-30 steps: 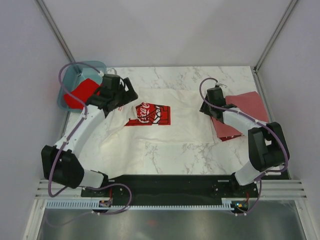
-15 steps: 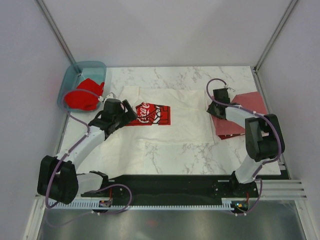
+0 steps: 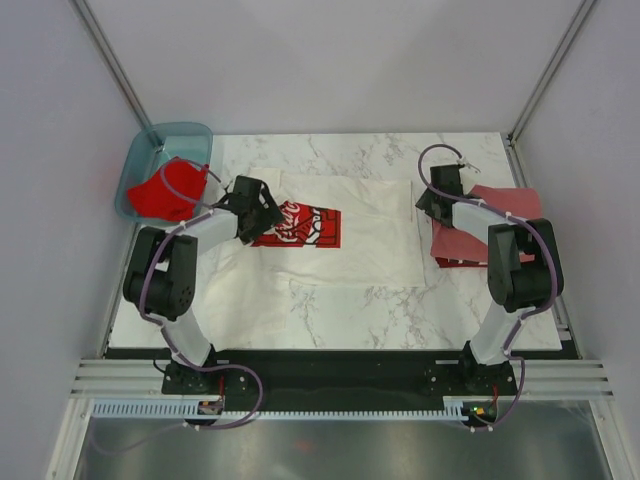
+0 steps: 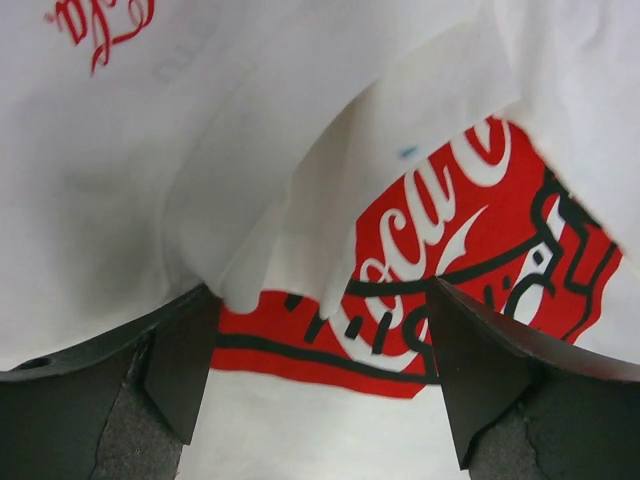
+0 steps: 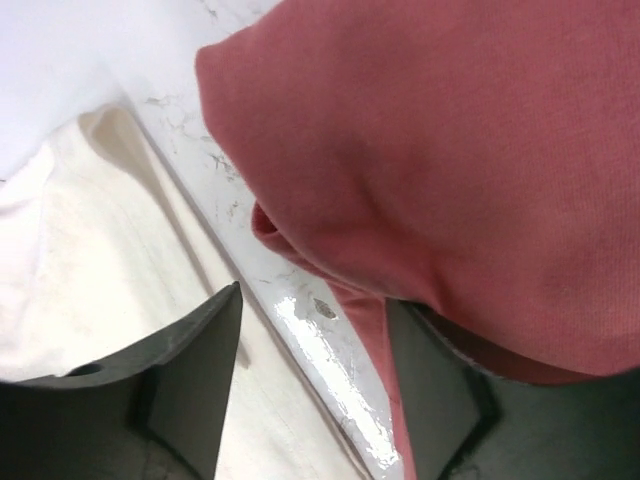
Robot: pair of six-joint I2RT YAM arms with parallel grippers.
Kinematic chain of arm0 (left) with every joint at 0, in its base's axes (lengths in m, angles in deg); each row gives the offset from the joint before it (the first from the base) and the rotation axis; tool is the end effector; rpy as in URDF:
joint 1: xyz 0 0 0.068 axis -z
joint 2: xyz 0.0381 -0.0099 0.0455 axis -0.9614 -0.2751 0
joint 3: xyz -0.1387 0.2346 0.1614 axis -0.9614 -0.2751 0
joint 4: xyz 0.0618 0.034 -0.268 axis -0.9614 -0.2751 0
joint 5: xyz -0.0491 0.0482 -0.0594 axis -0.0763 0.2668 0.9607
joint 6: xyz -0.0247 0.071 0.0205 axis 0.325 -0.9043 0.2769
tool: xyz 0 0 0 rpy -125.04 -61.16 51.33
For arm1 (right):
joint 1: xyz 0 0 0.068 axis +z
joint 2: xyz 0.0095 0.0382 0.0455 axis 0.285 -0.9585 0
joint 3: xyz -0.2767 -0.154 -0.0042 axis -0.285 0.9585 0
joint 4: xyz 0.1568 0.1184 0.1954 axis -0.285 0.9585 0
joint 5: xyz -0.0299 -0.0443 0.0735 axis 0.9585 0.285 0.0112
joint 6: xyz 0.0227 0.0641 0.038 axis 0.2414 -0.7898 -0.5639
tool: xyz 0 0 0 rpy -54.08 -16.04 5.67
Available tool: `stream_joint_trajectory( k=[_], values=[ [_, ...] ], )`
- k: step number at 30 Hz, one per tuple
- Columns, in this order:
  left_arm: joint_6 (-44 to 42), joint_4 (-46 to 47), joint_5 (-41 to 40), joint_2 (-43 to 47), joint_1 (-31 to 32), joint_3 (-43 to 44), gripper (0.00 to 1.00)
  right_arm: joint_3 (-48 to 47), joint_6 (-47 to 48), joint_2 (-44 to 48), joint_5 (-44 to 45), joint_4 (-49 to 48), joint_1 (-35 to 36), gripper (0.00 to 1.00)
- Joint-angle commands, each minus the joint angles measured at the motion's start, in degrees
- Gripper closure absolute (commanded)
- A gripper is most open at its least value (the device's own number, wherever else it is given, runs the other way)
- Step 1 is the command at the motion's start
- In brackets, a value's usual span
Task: Fold and stack the t-shirts
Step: Flatten the tshirt out
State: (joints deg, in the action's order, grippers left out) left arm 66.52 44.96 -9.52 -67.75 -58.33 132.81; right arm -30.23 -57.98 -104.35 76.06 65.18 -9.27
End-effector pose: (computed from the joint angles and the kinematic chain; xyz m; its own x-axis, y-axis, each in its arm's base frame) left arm 0.3759 -0.0987 0.1782 -0.7106 -0.5090 -0.4857 -0.3797 0.8587 -0.3443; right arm 0.4205 0.0304 0.1881 -0.5080 0.5324 -0.6771 0.5554 0.8033 0.2149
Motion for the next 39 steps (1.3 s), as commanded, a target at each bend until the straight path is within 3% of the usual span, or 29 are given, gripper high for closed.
stream_joint_trajectory(
  k=[1,8,18,22,23,26,30,31,32,33,34,36,39],
  values=[
    [2.2,1.7,-0.3,-5.8,-0.6,6.7,0.11,-1.9,2.0,2.2,0.5,-1.4,0.6,0.3],
    [3.0,0.5,0.5,-13.6,-3.0,13.0,0.12,-8.1,5.3,-3.4,-3.3,0.4,5.4,0.26],
    [5.7,2.8,0.5,-16.0,-5.1,14.3,0.16,-17.0,4.0,-15.0,-1.1,5.3,5.5,0.37],
    [7.3,3.6,1.2,-17.5,-5.0,16.1,0.19,-23.9,4.1,-19.9,-0.8,7.1,5.5,0.61],
    [7.6,4.0,1.0,-17.8,-5.0,16.5,0.19,-25.6,4.3,-20.8,-0.3,7.7,5.5,0.72],
    [9.1,5.2,1.0,-19.7,-5.0,19.0,0.21,-33.7,5.0,-25.3,1.5,11.4,5.1,0.94],
    [10.5,6.7,2.3,-23.5,-4.9,23.4,0.22,-46.8,5.0,-31.2,0.4,13.9,3.4,1.0],
    [10.2,6.7,3.8,-24.3,-4.9,24.7,0.22,-49.0,5.2,-33.3,0.4,14.9,3.3,1.0],
    [8.6,7.0,5.4,-25.0,-4.9,26.8,0.19,-50.6,5.4,-33.7,0.2,16.0,3.1,0.86],
    [6.7,8.0,8.0,-25.1,-4.9,27.4,0.18,-51.8,6.0,-33.7,-0.3,16.0,2.8,0.68],
    [5.1,8.7,8.9,-24.0,-4.0,27.3,0.16,-51.4,6.7,-32.1,-0.4,16.0,2.9,0.44],
    [2.8,11.2,2.5,-16.9,-1.7,22.7,0.06,-46.7,7.3,-27.1,-1.0,13.4,3.1,0.38],
    [1.2,14.5,1.1,-9.5,0.2,14.9,0.0,-40.6,7.9,-20.5,-4.1,10.6,4.2,0.29]
  ],
)
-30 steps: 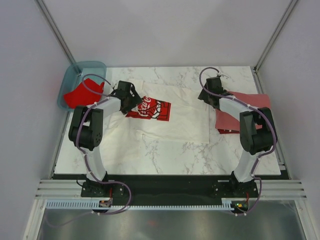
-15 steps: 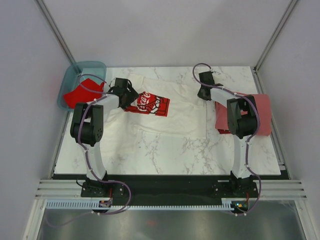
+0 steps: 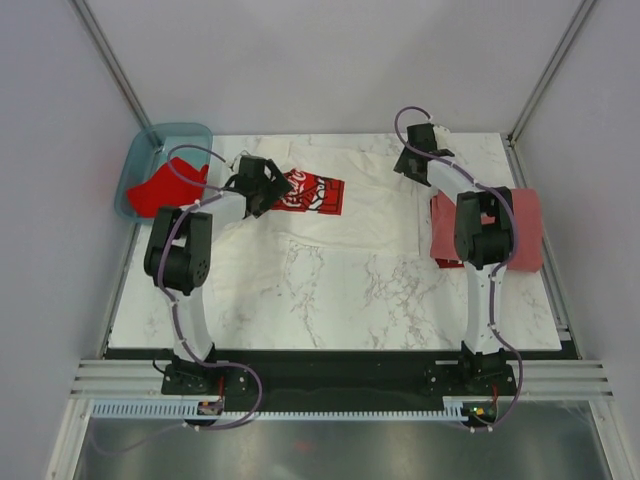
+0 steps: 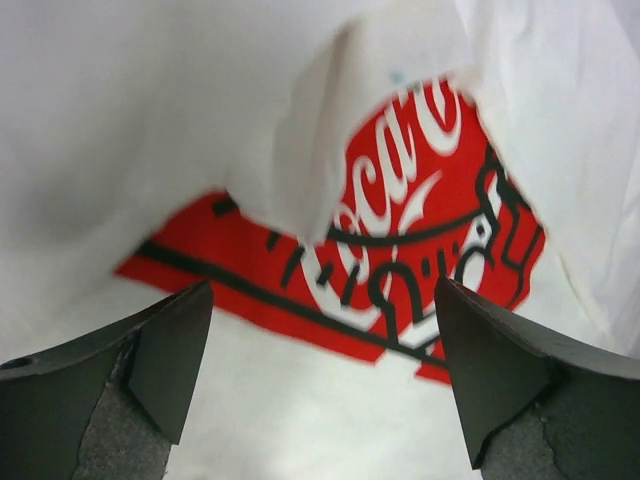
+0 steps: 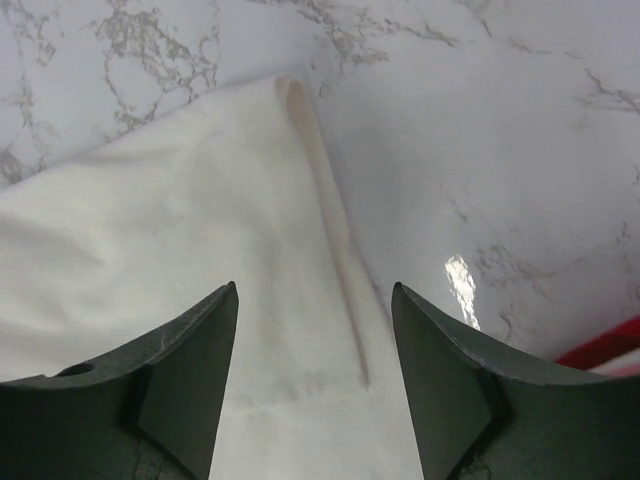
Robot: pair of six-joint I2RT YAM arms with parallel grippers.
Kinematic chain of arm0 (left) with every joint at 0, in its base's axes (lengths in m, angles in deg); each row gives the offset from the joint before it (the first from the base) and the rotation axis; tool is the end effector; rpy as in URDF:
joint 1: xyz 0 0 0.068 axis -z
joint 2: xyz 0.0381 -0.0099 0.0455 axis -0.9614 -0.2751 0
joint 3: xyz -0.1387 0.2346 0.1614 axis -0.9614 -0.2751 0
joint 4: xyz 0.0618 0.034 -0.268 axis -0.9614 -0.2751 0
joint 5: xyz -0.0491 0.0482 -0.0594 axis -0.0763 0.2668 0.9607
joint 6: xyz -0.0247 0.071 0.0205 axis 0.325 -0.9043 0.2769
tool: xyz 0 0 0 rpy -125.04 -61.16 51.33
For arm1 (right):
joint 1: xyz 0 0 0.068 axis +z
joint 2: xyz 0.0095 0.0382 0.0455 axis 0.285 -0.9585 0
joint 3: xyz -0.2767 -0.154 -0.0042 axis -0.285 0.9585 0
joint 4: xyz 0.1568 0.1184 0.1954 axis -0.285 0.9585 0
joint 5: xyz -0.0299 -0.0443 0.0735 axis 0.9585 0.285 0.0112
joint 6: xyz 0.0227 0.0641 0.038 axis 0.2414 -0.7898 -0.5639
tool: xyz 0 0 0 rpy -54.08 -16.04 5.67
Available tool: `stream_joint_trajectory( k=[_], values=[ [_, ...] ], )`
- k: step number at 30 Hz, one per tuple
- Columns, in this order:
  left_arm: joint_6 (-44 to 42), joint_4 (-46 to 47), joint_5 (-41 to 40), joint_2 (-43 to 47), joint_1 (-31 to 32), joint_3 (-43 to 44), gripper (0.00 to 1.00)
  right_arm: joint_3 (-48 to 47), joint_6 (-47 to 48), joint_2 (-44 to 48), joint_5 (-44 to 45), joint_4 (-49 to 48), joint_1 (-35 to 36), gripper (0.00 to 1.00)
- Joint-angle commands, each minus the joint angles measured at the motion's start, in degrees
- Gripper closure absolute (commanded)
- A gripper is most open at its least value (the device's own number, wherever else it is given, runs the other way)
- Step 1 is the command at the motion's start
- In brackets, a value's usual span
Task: Fold and stack the t-shirts
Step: Flatten the tshirt out
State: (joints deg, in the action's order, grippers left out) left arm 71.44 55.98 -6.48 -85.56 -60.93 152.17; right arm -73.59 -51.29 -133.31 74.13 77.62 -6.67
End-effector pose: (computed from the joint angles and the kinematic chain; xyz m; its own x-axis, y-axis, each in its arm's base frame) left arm 0.4933 -0.1115 0.1754 -0.5701 -0.6321 -0.5248 -0.3526 0.7652 -0.5385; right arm 0.5795 0.0796 0.1811 -0.5772 0.4170 -0.7021 0.4283 0.8866 0.1745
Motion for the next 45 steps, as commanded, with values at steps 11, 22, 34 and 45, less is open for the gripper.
stream_joint_trajectory(
  k=[11,22,34,45],
  values=[
    [4.2,-15.9,-12.1,33.1,5.7,-23.9,0.02,37.0,-2.0,31.3,-0.4,-3.7,4.5,0.32],
    [9.8,-25.2,-14.6,61.6,5.7,-45.9,0.11,60.5,-4.4,48.7,-1.5,-6.9,4.6,0.41],
    [12.7,-43.6,-20.9,73.5,5.7,-45.4,0.12,64.1,-5.7,46.0,-7.6,-15.8,4.7,0.45],
    [16.5,-45.0,-21.7,70.1,5.6,-45.2,0.14,65.8,-6.9,43.8,-6.1,-16.2,5.1,0.68]
  ],
)
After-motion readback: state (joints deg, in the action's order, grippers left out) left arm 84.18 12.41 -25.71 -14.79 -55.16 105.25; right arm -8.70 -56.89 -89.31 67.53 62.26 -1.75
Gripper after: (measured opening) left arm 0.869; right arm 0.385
